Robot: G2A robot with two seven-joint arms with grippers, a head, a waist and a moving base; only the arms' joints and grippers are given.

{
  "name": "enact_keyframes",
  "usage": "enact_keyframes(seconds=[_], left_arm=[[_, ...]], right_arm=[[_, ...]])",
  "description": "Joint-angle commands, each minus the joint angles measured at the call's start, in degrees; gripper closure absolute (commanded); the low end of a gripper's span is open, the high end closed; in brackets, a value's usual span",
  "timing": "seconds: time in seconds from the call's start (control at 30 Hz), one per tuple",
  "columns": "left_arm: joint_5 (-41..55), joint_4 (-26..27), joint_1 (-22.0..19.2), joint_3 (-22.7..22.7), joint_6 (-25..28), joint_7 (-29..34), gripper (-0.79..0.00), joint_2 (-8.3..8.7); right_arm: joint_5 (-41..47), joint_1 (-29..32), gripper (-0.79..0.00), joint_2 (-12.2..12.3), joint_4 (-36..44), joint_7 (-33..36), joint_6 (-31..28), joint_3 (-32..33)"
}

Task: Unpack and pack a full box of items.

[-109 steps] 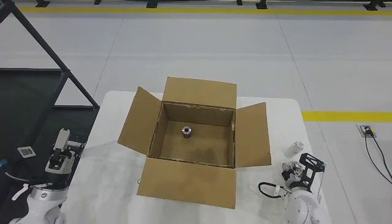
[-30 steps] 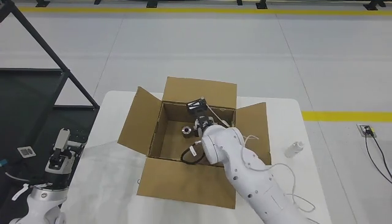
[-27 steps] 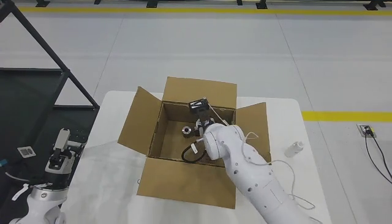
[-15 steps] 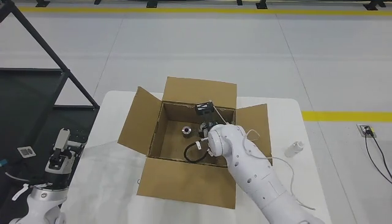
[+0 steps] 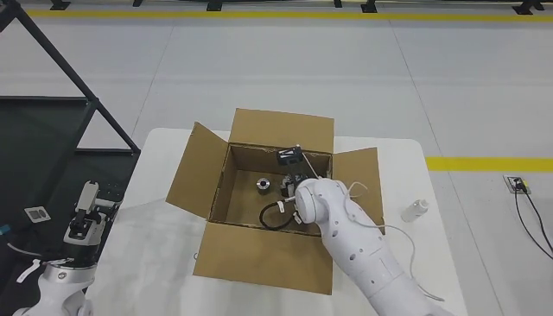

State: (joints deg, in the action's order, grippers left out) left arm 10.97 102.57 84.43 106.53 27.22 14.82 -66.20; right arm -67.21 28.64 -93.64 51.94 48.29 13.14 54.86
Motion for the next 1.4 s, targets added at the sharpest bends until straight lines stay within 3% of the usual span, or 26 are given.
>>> enact_keyframes(seconds=[0.0, 0.07, 0.1, 0.27, 0.43, 0.6, 0.73, 1.1, 1.37], left_arm=[[0.0, 0.0, 0.0, 0.0, 0.0, 0.0, -0.785, 0.00], [0.0, 0.0, 0.0, 0.0, 0.0, 0.0, -0.785, 0.00], [0.0, 0.0, 0.0, 0.0, 0.0, 0.0, -0.785, 0.00], [0.0, 0.0, 0.0, 0.0, 0.0, 0.0, -0.785, 0.00], [0.0, 0.0, 0.0, 0.0, 0.0, 0.0, -0.785, 0.00], [0.0, 0.0, 0.0, 0.0, 0.0, 0.0, -0.785, 0.00], [0.0, 0.0, 0.0, 0.0, 0.0, 0.0, -0.785, 0.00], [0.0, 0.0, 0.0, 0.0, 0.0, 0.0, -0.785, 0.00], [0.0, 0.0, 0.0, 0.0, 0.0, 0.0, -0.785, 0.00]], right_arm=[[-0.4, 0.6, -0.372, 0.1, 0.8, 0.0, 0.0, 0.2], [-0.8, 1.2, -0.403, 0.2, 1.8, 0.3, 0.0, 0.6], [-1.1, 1.5, -0.502, 0.3, 2.2, 0.4, 0.0, 0.7], [-2.4, 2.9, -0.665, 0.7, 4.6, 1.0, 0.1, 1.6], [-3.5, 4.2, -0.739, 1.1, 7.0, 1.4, 0.0, 2.7], [-4.7, 7.5, -0.754, 1.7, 13.2, 0.7, -0.7, 4.2], [-7.5, 13.2, -0.785, 2.8, 23.8, 0.6, -1.6, 6.2], [-20.1, 40.4, -0.785, 6.6, 64.8, -5.3, -1.6, 18.3], [-15.1, 53.8, -0.785, 7.6, 75.0, -13.7, -0.8, 30.6]])
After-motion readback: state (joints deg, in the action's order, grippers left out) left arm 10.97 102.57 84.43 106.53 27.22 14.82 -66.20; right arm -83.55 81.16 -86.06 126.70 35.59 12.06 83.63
